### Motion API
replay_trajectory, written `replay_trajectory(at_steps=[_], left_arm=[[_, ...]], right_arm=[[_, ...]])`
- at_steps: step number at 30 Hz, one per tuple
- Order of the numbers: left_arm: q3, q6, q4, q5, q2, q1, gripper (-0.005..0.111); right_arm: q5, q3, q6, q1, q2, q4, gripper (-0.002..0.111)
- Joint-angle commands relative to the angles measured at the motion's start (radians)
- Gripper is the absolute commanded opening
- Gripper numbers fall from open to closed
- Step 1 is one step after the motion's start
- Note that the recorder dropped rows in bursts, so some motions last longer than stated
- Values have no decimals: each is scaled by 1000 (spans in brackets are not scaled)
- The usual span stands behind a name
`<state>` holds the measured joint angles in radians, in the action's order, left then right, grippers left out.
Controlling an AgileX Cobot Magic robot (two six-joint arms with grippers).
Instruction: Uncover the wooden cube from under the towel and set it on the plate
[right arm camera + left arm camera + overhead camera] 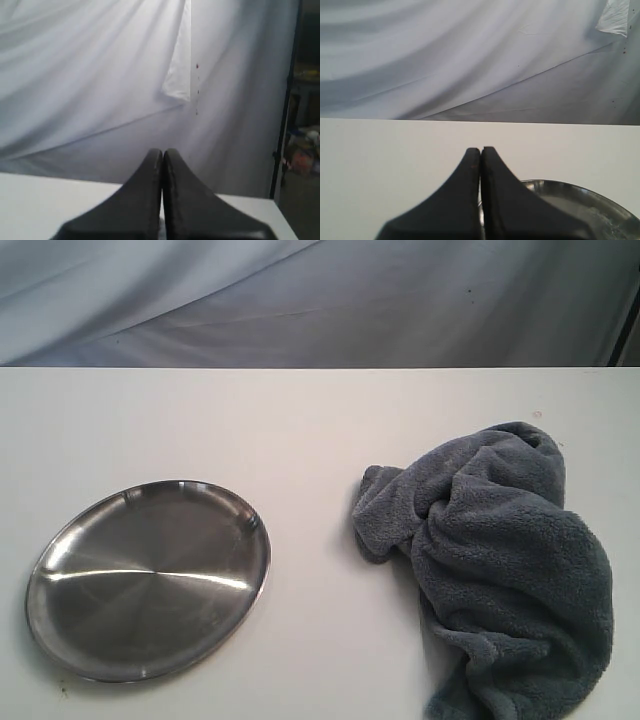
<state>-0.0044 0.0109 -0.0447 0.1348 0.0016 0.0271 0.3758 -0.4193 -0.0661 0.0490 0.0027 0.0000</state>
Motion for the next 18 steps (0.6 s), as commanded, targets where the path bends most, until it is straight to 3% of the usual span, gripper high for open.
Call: replay_trajectory(at_steps=[1, 10, 18], left_arm=[[4, -1, 1, -2, -2, 1, 1], [4, -1, 1, -2, -2, 1, 1], [4, -3, 1, -2, -2, 1, 1]], right_arm=[[186, -29, -9, 2, 34, -7, 0], [291, -78, -7, 2, 212, 95, 0], [379, -185, -66, 2, 507, 279, 0]])
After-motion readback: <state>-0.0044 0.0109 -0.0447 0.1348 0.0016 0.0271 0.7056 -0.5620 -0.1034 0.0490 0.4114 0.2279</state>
